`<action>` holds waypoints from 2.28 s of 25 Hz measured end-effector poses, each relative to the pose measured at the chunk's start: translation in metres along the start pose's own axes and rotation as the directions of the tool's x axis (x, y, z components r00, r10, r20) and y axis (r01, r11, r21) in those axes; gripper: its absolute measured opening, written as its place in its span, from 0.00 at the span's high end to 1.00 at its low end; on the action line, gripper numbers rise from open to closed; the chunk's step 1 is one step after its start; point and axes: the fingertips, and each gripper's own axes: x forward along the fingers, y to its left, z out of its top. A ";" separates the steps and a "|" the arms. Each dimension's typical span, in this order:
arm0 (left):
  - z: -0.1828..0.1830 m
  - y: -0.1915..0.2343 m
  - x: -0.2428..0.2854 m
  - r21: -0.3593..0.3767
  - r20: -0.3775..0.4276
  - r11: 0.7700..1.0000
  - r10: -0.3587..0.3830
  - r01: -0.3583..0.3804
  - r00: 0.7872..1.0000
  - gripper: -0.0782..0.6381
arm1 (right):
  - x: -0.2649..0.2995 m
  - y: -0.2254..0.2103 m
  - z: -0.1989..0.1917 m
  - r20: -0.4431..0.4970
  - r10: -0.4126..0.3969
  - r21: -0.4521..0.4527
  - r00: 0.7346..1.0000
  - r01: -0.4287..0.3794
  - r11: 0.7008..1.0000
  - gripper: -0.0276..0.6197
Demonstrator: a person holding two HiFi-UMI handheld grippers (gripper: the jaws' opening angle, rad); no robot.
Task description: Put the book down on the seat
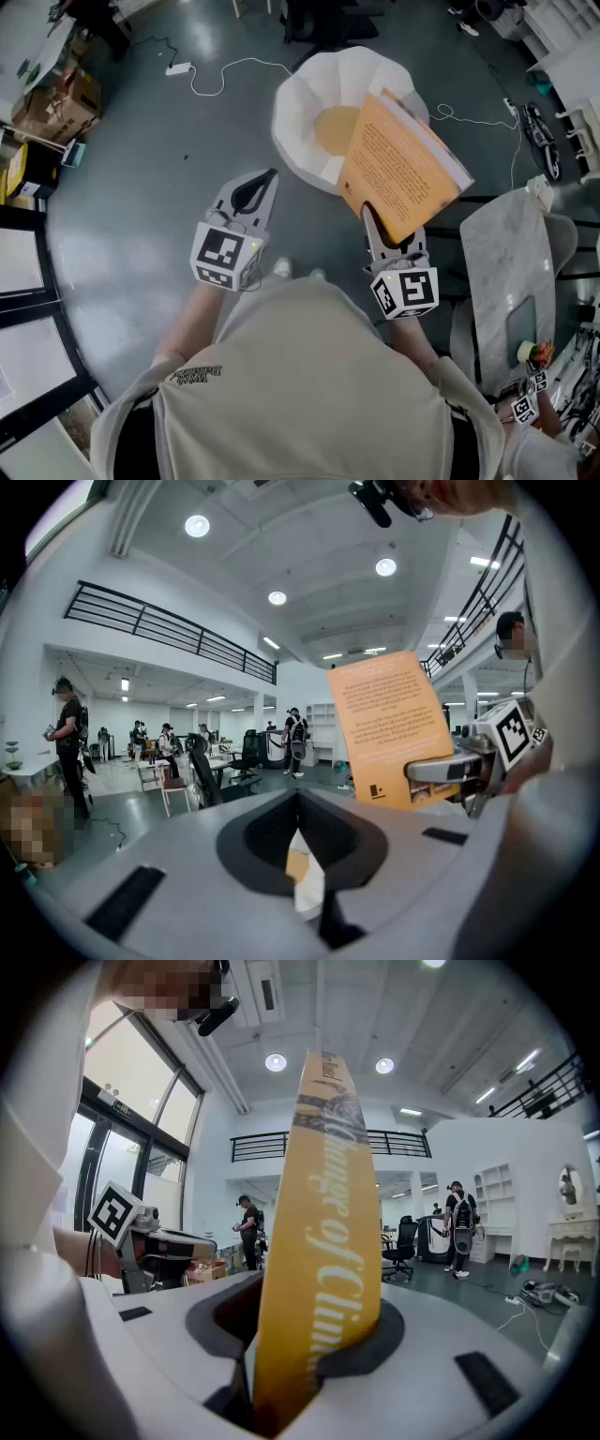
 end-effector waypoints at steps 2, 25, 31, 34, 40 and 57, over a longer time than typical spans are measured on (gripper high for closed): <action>-0.002 0.001 0.001 -0.002 -0.008 1.000 -0.005 0.005 1.000 0.88 | 0.000 0.000 -0.001 -0.004 -0.003 0.006 1.000 0.003 1.000 0.69; -0.009 -0.020 0.001 -0.020 -0.033 1.000 -0.019 0.018 0.999 0.88 | -0.019 -0.011 -0.011 -0.049 -0.004 0.027 0.999 0.005 1.000 0.69; -0.008 -0.037 0.009 -0.013 -0.035 1.000 0.009 -0.010 0.999 0.88 | -0.032 -0.027 -0.010 -0.027 0.000 0.012 1.000 0.000 1.000 0.69; -0.008 -0.039 0.009 -0.012 -0.038 1.000 0.022 -0.022 0.999 0.88 | -0.033 -0.026 -0.012 -0.027 0.015 0.021 1.000 -0.014 1.000 0.69; -0.004 -0.060 0.020 -0.023 -0.044 0.997 0.066 -0.067 0.997 0.88 | -0.041 -0.047 -0.015 -0.023 0.056 0.029 0.998 -0.055 0.998 0.69; -0.007 -0.067 0.006 -0.020 0.000 0.989 0.148 -0.148 0.989 0.88 | -0.032 -0.048 -0.010 0.049 0.102 0.023 0.994 -0.103 0.994 0.69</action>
